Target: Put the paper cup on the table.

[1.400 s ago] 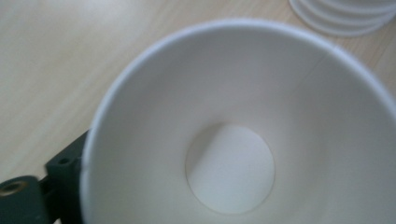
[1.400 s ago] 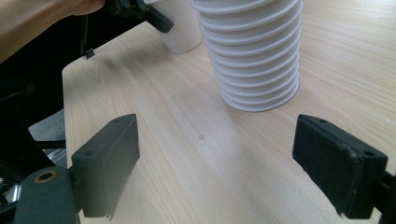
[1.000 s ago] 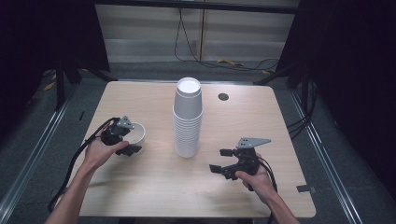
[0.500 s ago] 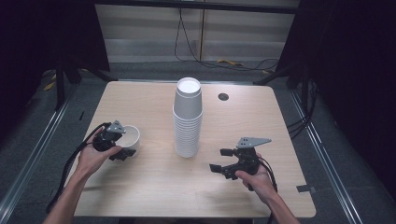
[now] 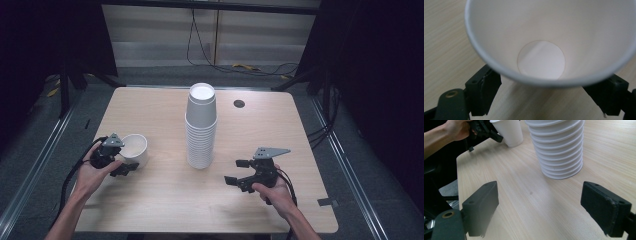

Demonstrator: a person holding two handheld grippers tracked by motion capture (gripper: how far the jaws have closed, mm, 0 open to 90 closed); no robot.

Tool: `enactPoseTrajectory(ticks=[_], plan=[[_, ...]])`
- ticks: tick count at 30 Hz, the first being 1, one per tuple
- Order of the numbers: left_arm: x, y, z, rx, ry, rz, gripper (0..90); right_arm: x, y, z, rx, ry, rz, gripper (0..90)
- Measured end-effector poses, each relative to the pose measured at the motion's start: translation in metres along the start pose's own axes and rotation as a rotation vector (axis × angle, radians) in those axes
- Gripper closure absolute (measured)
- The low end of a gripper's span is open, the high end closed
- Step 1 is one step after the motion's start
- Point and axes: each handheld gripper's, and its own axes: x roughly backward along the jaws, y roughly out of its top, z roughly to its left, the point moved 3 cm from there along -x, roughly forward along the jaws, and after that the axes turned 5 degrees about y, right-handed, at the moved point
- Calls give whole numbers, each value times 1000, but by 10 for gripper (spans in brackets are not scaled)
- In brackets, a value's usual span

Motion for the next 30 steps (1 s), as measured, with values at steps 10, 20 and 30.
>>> enactPoseTrajectory(ticks=[10,20,30], plan=[[16,-17,-3,65,27,-55,172,3,0,-2,-1,-15,-13,147],[31,-17,-33,74,49,-75,174,4,0,-3,-6,-38,-18,147],[40,-22,-74,111,37,-101,184,7,-1,-4,-5,-68,-28,148]])
